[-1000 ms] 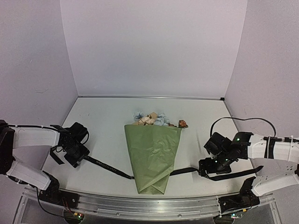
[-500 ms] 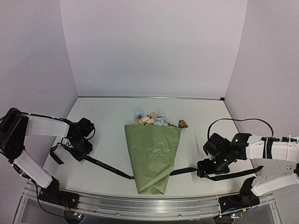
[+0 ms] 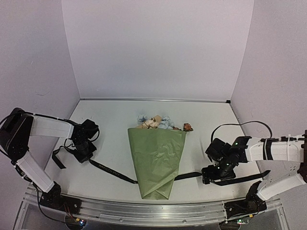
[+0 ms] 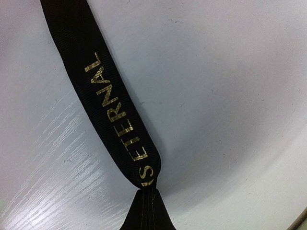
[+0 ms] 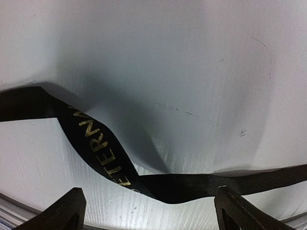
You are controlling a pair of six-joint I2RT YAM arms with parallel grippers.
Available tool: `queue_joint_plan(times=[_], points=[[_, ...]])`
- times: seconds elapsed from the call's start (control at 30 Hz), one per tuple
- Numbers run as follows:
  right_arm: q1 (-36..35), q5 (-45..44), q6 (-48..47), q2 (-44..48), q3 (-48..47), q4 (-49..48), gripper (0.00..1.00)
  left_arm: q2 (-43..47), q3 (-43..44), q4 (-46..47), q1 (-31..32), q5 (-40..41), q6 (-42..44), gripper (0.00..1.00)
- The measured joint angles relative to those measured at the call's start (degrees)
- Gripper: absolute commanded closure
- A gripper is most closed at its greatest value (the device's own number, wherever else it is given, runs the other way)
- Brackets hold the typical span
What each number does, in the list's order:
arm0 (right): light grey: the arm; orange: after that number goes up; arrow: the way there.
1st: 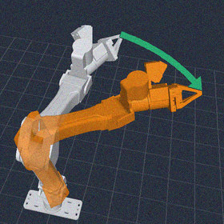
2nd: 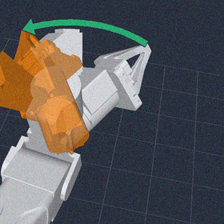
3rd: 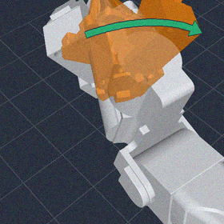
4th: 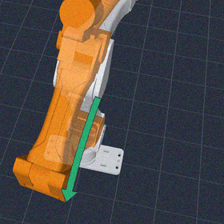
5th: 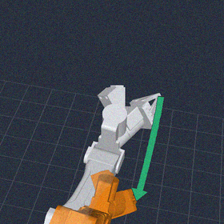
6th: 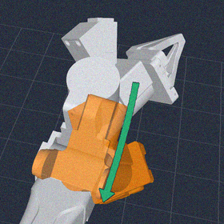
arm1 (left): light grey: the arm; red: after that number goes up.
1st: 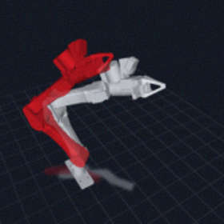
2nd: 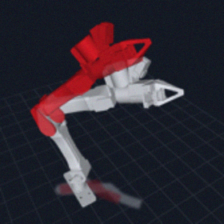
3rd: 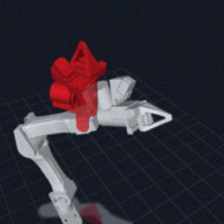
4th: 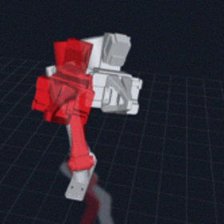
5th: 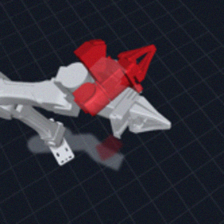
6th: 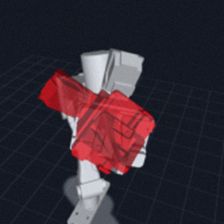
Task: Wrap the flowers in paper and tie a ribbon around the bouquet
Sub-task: Adjust the ribbon at the center of the board.
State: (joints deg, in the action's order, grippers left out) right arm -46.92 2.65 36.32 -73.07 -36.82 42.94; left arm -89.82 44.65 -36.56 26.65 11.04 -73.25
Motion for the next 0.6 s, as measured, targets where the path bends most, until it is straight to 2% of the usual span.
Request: queue_joint_plan(times=[0.07, 0.27, 0.47, 0.53, 0.6], points=[[0.02, -0.02, -0.36, -2.34, -0.62, 0.02, 0.13, -0.02, 0.04, 0.00, -0.09, 0.12, 0.34, 1.00], [0.34, 0.00, -2.01, -7.79, -3.47, -0.08, 0.40, -0.15, 0.30, 0.45, -0.27, 0.34, 1.50, 1.00], [1.45, 0.03, -1.97, -10.53, -4.70, -0.16, 0.76, -0.15, 0.30, 2.27, -0.63, 1.17, 2.65, 1.00], [2.15, 0.22, -1.99, -10.84, -4.74, 0.03, 0.92, -0.15, 0.30, 2.96, -0.63, 1.27, 2.91, 1.00], [2.65, 0.41, -2.13, -11.28, -4.96, 0.21, 0.99, -0.13, 0.28, 3.67, -0.66, 1.67, 3.19, 1.00]])
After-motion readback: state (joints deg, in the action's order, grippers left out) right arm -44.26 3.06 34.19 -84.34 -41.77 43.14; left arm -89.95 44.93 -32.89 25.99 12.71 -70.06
